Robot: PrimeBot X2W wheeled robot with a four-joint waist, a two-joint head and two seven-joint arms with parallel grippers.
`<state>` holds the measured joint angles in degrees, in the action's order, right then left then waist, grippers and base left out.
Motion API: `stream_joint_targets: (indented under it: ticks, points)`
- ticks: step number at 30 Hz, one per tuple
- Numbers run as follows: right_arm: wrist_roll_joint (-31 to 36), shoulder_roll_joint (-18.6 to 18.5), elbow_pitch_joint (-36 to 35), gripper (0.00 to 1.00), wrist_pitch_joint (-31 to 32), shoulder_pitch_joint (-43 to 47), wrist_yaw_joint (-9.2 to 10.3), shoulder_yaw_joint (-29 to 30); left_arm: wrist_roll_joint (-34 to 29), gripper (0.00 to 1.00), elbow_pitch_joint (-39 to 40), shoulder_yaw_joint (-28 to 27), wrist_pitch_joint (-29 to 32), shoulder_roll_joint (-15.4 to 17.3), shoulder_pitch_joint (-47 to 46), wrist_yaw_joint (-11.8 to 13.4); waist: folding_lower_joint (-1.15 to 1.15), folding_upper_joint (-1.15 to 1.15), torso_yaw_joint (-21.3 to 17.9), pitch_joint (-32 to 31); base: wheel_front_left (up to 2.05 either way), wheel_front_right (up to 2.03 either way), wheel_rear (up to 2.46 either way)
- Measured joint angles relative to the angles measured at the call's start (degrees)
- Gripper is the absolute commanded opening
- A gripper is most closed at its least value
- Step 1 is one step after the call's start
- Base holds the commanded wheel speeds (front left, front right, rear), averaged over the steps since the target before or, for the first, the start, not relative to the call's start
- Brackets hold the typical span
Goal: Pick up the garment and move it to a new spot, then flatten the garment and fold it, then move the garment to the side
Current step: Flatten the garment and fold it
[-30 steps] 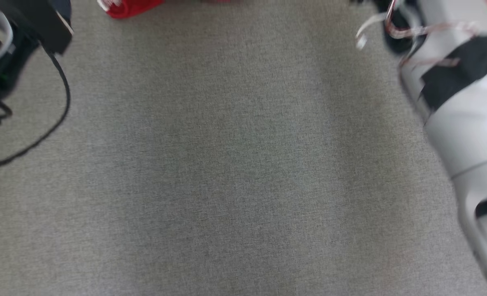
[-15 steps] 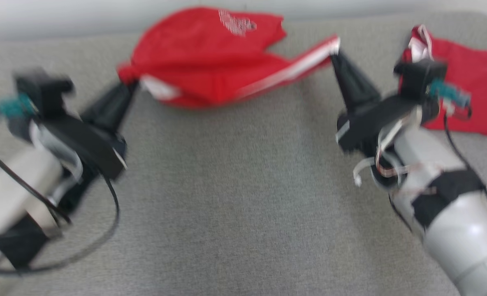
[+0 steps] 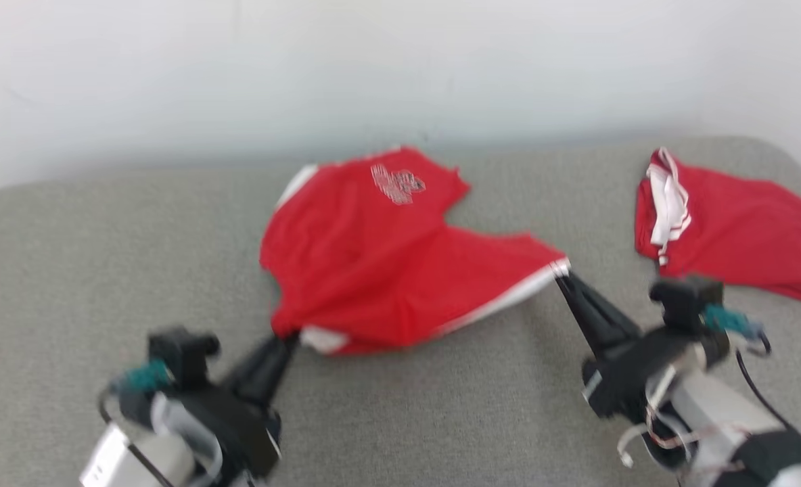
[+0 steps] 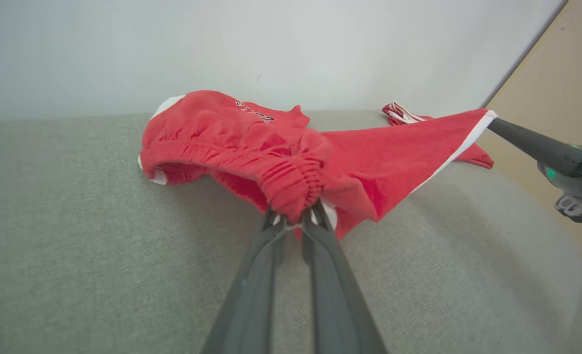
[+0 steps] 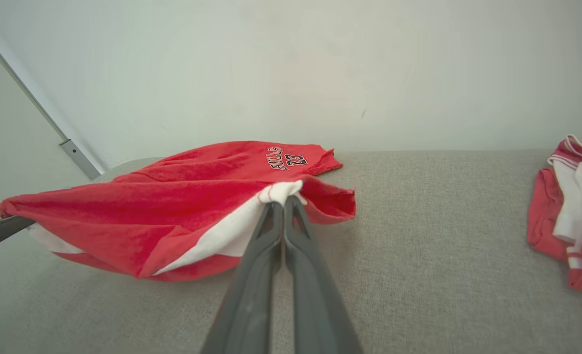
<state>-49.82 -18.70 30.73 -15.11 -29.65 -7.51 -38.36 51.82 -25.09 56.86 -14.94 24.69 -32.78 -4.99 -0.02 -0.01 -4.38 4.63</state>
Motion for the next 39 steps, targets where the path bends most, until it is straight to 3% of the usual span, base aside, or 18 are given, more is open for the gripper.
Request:
stream_joint_targets:
  ticks: [8,18,25,31,39]
  points:
    - [-0.5,-3.1,-5.9,0.0,2.7,9.3,0.0,4.5,-2.0,0.0,-1.5,-1.8,0.0,-3.7,9.5,0.3,0.01,0.0,0.9,-5.0,0.0,0.0,0.0]
    - [3.3,-4.6,-14.9,0.0,13.2,21.0,0.0,12.3,-2.4,0.0,-4.8,-1.7,0.0,-7.4,15.7,-0.8,0.02,0.01,1.2,-7.4,0.0,0.0,0.0]
    - [5.5,-4.7,-22.2,0.0,22.3,30.3,0.0,18.1,-2.5,0.0,-6.3,0.6,0.8,-8.1,19.1,-0.5,0.02,0.01,1.2,-7.9,0.0,0.0,0.0]
    - [8.6,-3.8,-27.7,0.0,28.8,35.7,0.0,22.9,-1.6,0.0,-3.0,0.9,1.6,-7.6,21.5,1.0,0.02,0.01,1.2,-7.8,0.0,0.0,0.0]
    - [13.6,-0.8,-30.5,0.0,30.3,37.6,0.0,28.1,-1.7,0.0,1.1,1.5,2.3,-7.4,22.4,2.8,0.02,0.01,1.5,-7.4,0.0,0.0,0.0]
